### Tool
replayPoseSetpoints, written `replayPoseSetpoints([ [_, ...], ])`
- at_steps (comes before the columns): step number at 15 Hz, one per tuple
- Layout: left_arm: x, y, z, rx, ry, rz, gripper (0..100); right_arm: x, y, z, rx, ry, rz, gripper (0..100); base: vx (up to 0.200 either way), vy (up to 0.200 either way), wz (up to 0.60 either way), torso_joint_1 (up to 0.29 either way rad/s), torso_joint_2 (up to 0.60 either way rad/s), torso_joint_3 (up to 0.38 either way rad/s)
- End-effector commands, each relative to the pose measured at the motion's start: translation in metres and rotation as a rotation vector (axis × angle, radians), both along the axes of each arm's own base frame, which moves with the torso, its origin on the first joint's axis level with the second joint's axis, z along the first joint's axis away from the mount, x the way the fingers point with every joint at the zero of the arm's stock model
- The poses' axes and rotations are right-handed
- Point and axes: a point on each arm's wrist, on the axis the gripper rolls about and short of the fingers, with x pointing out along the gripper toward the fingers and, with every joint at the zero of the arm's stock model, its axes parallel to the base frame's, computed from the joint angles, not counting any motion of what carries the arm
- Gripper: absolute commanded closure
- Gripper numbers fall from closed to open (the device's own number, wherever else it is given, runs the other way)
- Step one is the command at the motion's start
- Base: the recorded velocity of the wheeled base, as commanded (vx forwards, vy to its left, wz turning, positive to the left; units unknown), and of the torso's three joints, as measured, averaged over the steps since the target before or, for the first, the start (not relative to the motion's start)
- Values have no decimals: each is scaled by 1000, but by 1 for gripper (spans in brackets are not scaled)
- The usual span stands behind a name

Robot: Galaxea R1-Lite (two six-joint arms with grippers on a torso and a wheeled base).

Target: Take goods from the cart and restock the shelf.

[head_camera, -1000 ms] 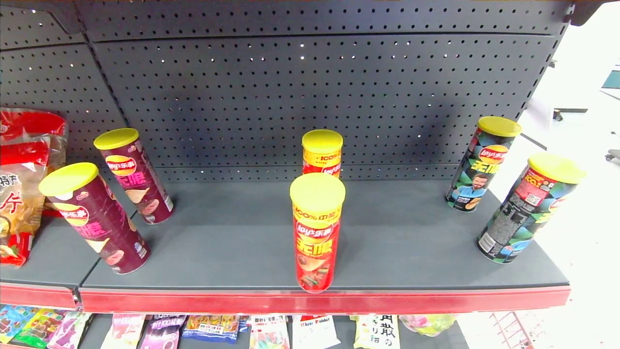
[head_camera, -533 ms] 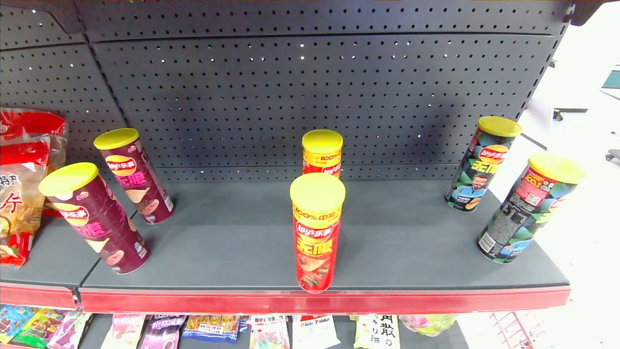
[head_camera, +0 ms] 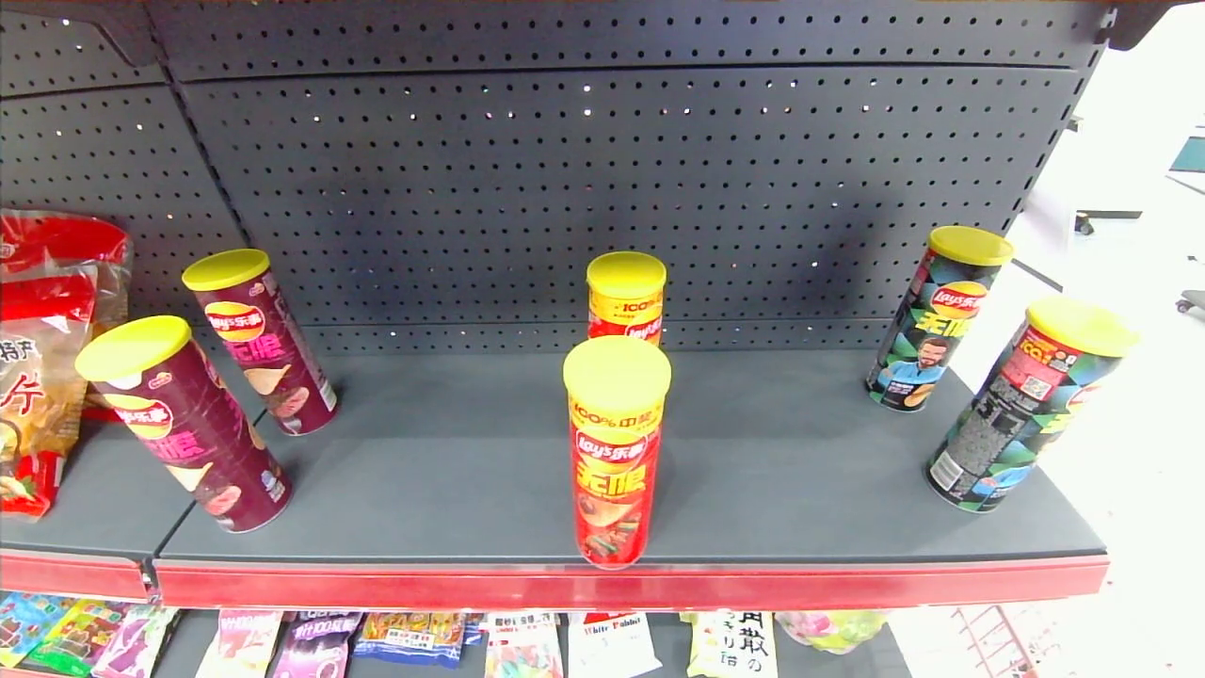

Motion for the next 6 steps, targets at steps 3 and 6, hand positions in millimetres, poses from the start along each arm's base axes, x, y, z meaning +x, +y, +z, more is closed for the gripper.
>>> replayPoseSetpoints([
  [3, 0, 1, -1, -2, -1, 23, 0, 0, 0, 0, 5, -3, -1, 0, 0, 0, 0, 0, 0, 0],
  [6, 0, 1, -1, -2, -1, 23, 0, 0, 0, 0, 6, -1, -8, 0, 0, 0, 0, 0, 0, 0],
])
